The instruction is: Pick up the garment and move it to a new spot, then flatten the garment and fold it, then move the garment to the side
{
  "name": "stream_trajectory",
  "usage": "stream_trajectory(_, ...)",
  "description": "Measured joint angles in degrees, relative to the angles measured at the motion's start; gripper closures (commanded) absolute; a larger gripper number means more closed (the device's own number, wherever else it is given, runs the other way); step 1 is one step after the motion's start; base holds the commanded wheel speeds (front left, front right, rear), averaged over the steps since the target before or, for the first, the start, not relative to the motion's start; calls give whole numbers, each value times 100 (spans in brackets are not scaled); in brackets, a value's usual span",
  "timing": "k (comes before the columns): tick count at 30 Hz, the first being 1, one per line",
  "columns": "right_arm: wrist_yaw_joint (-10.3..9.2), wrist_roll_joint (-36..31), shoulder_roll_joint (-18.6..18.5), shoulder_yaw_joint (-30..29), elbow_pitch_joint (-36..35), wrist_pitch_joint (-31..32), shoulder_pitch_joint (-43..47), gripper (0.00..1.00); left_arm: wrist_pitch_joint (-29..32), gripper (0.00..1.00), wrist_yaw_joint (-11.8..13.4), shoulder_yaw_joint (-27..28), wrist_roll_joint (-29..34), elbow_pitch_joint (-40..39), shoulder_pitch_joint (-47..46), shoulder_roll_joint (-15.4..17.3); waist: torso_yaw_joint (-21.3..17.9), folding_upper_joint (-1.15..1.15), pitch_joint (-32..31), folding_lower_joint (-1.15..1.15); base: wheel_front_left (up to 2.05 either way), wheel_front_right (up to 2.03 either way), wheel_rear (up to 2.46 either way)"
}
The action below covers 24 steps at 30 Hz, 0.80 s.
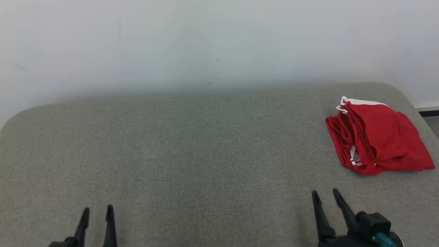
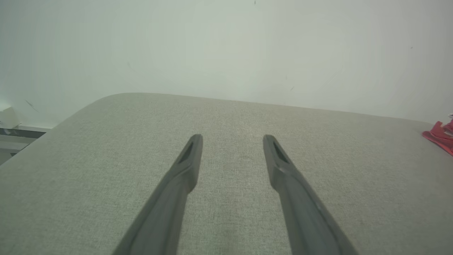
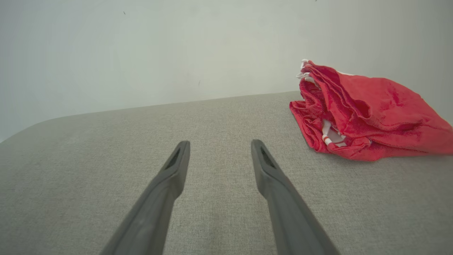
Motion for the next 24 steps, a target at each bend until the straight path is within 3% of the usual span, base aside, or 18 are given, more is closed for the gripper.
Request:
stream_trajectory(6, 0, 52, 7, -8, 294, 58, 269, 100, 69, 100, 0, -14, -56, 325, 154, -55, 0, 0, 1, 0, 0, 0, 0)
stream_trajectory(24, 0, 1924, 13, -252, 67, 520, 237, 100, 556, 100, -56, 8, -1975, 331, 44, -56, 21, 0, 27, 0, 0, 0, 0)
